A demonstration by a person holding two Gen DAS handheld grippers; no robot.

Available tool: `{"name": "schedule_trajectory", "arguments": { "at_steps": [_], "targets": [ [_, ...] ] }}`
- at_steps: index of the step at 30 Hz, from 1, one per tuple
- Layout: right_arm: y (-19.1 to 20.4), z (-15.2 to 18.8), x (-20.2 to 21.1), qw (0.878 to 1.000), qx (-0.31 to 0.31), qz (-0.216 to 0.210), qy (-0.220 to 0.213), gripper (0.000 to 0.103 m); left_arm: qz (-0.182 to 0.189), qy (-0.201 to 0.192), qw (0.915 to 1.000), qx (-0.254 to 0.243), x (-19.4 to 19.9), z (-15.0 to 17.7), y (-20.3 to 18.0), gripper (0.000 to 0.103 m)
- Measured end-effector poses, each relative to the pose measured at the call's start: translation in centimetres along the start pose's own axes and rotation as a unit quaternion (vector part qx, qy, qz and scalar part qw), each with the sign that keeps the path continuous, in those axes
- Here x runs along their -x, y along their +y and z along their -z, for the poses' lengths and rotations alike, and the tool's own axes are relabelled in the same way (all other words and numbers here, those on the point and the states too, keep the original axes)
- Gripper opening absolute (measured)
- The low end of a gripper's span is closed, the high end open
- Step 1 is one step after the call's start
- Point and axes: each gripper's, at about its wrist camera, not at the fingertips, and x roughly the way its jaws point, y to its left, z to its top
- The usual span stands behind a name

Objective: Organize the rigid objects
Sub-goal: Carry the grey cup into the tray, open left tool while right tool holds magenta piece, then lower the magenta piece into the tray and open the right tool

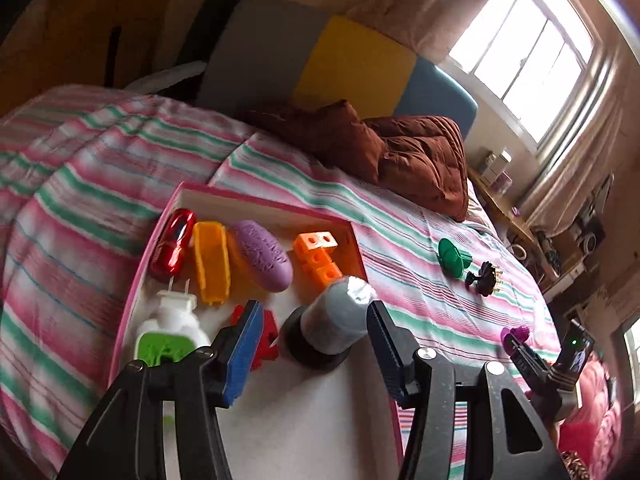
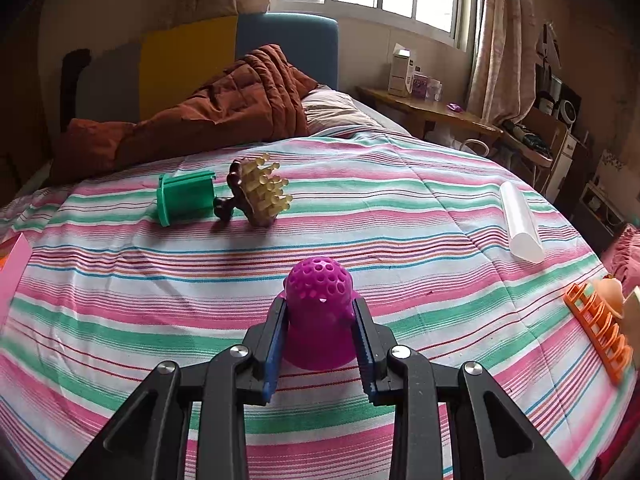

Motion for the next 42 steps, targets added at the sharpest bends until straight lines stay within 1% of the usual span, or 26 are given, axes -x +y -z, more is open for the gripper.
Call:
{"name": "schedule_trajectory", "arguments": {
  "at_steps": [4, 8, 10, 17, 22, 26, 28, 32, 34, 37, 42],
  "targets": [
    [1.4, 0.2, 0.8, 0.999, 0.024, -0.041, 0.009, 0.032, -0.007, 0.004, 1.0000, 0.001, 1.0, 0.7, 0.9, 0.054],
    [3.1, 0.6, 2.5, 0.994, 0.024, -0.110, 0.015, 0.032, -0.013, 0.002, 0.9999, -0.005, 1.7, 1.5, 1.3, 0.054],
    [4.2, 0.9, 3.5, 0.990, 0.030, -0.135, 0.015, 0.032, -0.016, -0.001, 0.9998, -0.010, 2.0, 2.0, 1.4, 0.054],
    [8.4, 1.4, 6.3, 0.975, 0.031, -0.217, 0.034, 0.032, -0.021, -0.008, 0.9995, -0.024, 2.7, 3.2, 1.4, 0.054],
    [12.7, 1.8, 8.9, 0.961, 0.066, -0.268, 0.034, 0.032, -0.032, -0.016, 0.9993, 0.000, 3.8, 2.7, 2.9, 0.054],
    [16.7, 2.1, 11.3, 0.943, 0.107, -0.315, 0.033, 0.032, -0.045, -0.015, 0.9988, 0.014, 4.4, 2.1, 4.3, 0.054],
    [18.8, 2.4, 12.2, 0.933, 0.131, -0.333, 0.038, 0.032, -0.053, -0.021, 0.9982, 0.017, 4.9, 1.7, 4.8, 0.054],
    [23.4, 3.5, 13.9, 0.909, 0.190, -0.368, 0.048, 0.032, -0.069, -0.037, 0.9966, 0.027, 6.2, 0.8, 6.0, 0.054],
    [25.7, 4.4, 14.3, 0.896, 0.217, -0.383, 0.061, 0.032, -0.080, -0.039, 0.9957, 0.027, 6.6, 0.3, 6.4, 0.054],
    [28.9, 5.8, 14.5, 0.880, 0.252, -0.395, 0.080, 0.032, -0.098, -0.044, 0.9937, 0.032, 7.2, -0.3, 7.2, 0.054],
    [32.6, 7.8, 14.9, 0.858, 0.288, -0.414, 0.096, 0.032, -0.103, -0.066, 0.9906, 0.061, 8.7, -0.8, 8.5, 0.054]
  ]
}}
